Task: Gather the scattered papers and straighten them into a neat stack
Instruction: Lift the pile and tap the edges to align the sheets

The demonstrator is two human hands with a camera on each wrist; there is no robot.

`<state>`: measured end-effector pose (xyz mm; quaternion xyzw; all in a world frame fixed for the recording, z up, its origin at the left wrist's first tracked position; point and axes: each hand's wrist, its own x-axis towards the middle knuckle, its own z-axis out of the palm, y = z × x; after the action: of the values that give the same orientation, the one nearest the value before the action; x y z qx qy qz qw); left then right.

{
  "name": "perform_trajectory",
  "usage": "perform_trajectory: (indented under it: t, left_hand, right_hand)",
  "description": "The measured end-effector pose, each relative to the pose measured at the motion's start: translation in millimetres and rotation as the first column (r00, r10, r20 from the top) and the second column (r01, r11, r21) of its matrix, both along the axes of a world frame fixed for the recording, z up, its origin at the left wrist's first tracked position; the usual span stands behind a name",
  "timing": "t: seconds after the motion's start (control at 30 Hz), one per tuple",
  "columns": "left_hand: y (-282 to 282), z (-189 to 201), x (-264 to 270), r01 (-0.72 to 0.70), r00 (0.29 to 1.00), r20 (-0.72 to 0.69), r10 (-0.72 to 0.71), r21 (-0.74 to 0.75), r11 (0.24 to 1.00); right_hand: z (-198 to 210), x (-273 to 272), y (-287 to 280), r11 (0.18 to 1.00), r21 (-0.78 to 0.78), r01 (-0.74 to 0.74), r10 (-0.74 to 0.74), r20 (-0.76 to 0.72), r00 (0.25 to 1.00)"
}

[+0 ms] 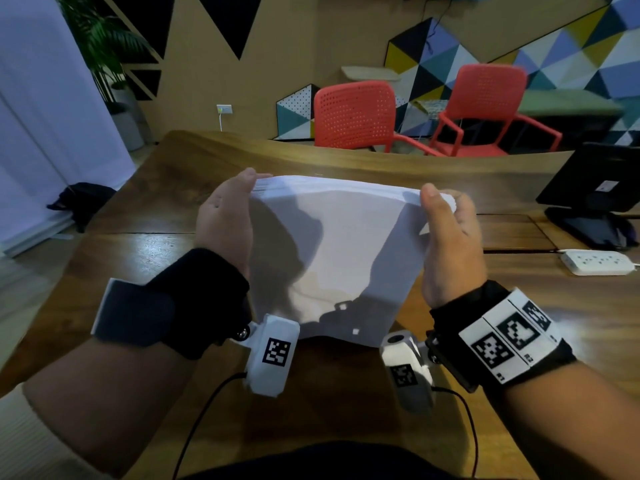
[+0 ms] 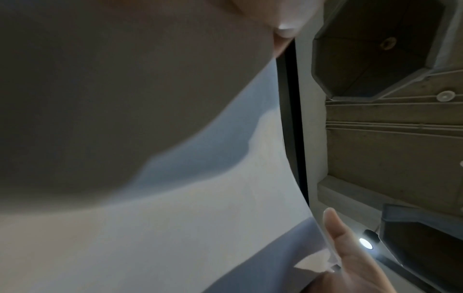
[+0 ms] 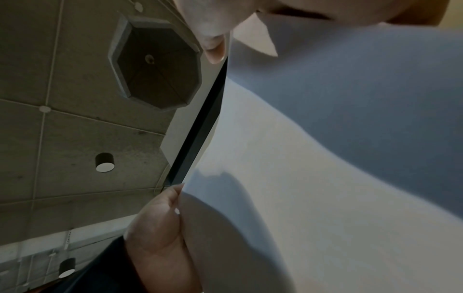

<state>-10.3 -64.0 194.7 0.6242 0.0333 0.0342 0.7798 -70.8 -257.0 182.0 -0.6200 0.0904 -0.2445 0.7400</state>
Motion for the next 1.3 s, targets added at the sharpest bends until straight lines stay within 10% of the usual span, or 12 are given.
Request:
perform_trajectory:
  t: [0.53,0.9,1.17,1.3]
  left_hand:
    - [2.5,-10.7,-2.3,0.027,0.975,0.219,-0.041,0.066,0.997]
    - [2.0,-7.0,10.9,-0.13,0.991,0.05,0.127,0.062,0.99]
    - [5.6,-13.2,-16.0,0.057,0.953,0.285,-0.102,0.162,0.985]
    - [3.5,-15.9,-18.7,-0.017,0.961,0.273,-0.035,0.185,0.983]
  right_hand:
    - [11.9,17.4,-3.2,0.984,-0.113,0.135,-0.143,-0.065,0.988]
    - [13.0,10.7,1.1,0.99,-0.022,0.139,-0.14,-0.064,0.988]
    - [18.2,13.1,0.8,0.967,-0.025,0.255,-0.256,-0.046,0.966]
    - [22.4,7.6,1.1,0.865,-0.295,0.405,-0.337,0.256,0.906]
